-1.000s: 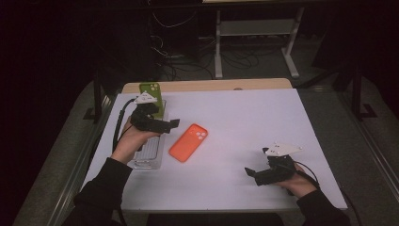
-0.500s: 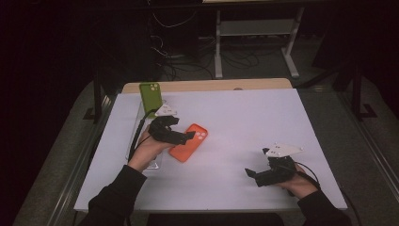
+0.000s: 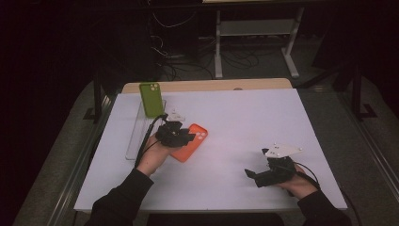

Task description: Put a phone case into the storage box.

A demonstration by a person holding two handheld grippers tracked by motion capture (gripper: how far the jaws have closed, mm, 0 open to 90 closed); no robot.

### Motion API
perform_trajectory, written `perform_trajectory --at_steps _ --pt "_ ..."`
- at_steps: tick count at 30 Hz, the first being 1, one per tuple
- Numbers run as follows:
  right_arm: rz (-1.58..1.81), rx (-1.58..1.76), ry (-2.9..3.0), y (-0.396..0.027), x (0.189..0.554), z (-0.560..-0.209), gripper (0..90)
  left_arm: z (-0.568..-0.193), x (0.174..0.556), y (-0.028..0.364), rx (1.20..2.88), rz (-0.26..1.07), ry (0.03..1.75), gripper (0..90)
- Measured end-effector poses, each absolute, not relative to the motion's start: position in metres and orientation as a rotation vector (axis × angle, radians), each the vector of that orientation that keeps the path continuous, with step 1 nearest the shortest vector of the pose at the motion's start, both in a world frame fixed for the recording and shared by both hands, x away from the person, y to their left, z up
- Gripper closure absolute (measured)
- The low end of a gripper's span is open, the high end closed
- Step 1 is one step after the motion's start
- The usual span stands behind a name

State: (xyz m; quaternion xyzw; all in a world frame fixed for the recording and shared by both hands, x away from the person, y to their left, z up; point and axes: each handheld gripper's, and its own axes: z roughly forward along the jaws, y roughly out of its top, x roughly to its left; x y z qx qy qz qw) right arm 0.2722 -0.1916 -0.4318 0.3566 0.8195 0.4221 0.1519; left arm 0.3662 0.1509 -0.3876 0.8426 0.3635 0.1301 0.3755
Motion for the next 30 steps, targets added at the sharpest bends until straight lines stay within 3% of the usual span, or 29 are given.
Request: perform_trajectory --at_steps 7,30 --pt "1.214 1.021 2.356 -0.191 0.272 -0.432 0.6 -0.398 0.367 0.142 2.178 0.344 0.969 89.4" --pt "1.211 0.998 2.365 -0.191 0.271 -0.432 0.6 -0.432 0.370 0.121 2.260 0.394 1.057 89.8"
